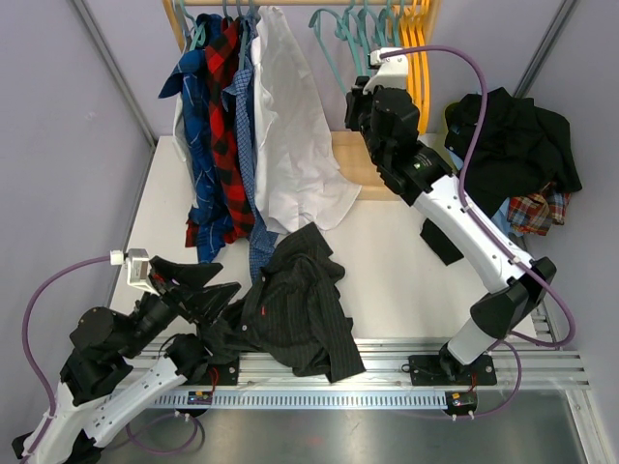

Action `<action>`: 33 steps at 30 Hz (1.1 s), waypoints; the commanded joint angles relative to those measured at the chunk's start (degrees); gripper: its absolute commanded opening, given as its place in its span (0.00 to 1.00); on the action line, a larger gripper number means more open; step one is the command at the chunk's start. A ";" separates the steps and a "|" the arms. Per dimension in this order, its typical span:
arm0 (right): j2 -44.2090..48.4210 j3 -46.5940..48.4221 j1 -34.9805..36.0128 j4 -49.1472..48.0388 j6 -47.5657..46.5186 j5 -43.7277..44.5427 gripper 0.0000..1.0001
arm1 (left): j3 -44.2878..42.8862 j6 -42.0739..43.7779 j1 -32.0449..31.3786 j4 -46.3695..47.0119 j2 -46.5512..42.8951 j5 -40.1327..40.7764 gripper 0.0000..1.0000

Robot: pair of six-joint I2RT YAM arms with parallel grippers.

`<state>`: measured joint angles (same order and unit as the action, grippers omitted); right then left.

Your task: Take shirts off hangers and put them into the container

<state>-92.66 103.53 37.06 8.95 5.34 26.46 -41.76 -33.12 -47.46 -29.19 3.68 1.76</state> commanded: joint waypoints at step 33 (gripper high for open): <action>4.53 -45.35 35.09 -3.51 26.46 7.55 0.99 | 0.01 -3.44 0.00 -1.92 -3.33 1.05 0.99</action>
<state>-83.57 57.30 70.22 7.51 25.17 31.09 -41.95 -35.55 -47.46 -31.92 1.02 2.24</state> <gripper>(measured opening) 0.993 0.987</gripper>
